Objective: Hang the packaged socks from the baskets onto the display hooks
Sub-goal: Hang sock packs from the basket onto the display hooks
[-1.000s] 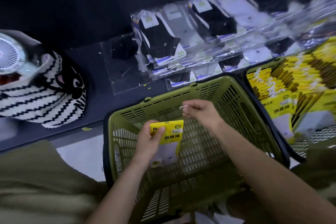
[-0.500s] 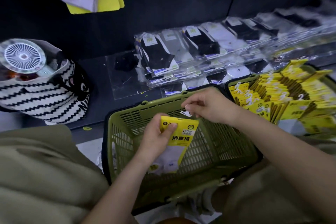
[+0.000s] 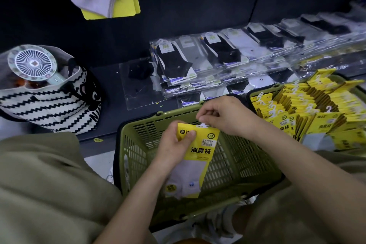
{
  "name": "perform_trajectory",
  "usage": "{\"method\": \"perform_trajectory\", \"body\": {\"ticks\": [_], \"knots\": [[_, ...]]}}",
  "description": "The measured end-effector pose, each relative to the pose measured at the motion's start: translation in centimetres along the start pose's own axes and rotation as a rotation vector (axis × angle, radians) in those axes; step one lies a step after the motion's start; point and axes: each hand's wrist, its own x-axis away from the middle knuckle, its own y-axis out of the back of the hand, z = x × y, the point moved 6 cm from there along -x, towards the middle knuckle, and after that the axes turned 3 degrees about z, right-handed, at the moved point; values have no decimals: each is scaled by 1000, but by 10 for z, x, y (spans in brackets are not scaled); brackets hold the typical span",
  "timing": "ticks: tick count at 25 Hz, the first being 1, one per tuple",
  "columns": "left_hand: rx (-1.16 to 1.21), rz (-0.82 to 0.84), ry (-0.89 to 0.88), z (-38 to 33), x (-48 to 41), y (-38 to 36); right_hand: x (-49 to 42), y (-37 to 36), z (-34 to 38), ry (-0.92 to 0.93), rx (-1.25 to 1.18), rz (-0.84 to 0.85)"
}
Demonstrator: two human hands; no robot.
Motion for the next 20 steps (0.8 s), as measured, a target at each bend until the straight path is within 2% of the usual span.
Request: {"method": "perform_trajectory", "body": {"ticks": [4,9,16,20], "knots": [[50,6,45,2,1,5,-2,-2,6,23,8,-35],[56,-7,47,4,0,10,-7,-6,6,25,36,-1],[89,-60,1,0,-2,15,-12,-6,-1,-62,-430,128],[58,-27,-9,-1,-2,12,-12,4,0,11,-281,-2]]}}
